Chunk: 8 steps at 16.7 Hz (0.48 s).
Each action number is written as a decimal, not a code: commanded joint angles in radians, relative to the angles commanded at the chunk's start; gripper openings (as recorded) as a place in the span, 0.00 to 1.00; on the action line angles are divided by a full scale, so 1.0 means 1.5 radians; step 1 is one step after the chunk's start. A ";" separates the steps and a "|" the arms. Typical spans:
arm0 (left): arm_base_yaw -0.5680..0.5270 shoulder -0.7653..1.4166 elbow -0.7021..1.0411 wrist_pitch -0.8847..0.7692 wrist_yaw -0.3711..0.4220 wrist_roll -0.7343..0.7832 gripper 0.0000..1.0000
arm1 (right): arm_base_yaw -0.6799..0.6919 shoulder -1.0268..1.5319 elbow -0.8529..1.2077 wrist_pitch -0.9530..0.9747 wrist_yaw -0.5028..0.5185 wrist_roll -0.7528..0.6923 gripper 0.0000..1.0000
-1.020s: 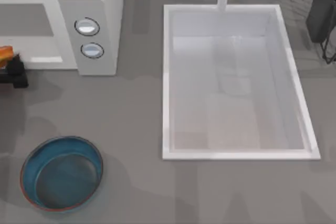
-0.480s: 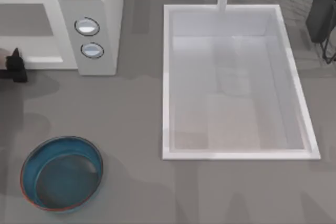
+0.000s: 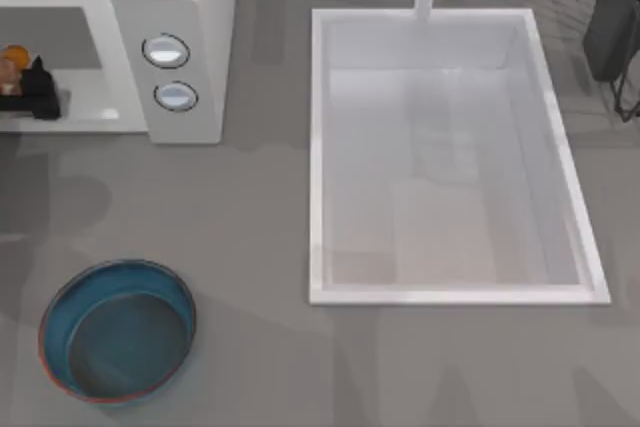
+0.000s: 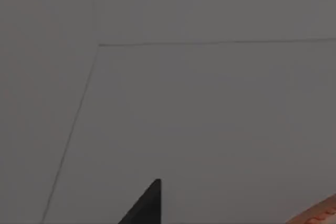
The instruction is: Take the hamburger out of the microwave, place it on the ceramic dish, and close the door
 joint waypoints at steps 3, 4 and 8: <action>-0.013 0.074 0.148 -0.079 -0.014 -0.005 1.00 | 0.000 0.000 0.000 0.000 0.000 0.000 1.00; -0.018 0.097 0.195 -0.107 -0.018 -0.007 1.00 | 0.000 0.000 0.000 0.000 0.000 0.000 1.00; -0.032 0.165 0.322 -0.195 -0.034 -0.013 1.00 | 0.000 0.000 0.000 0.000 0.000 0.000 1.00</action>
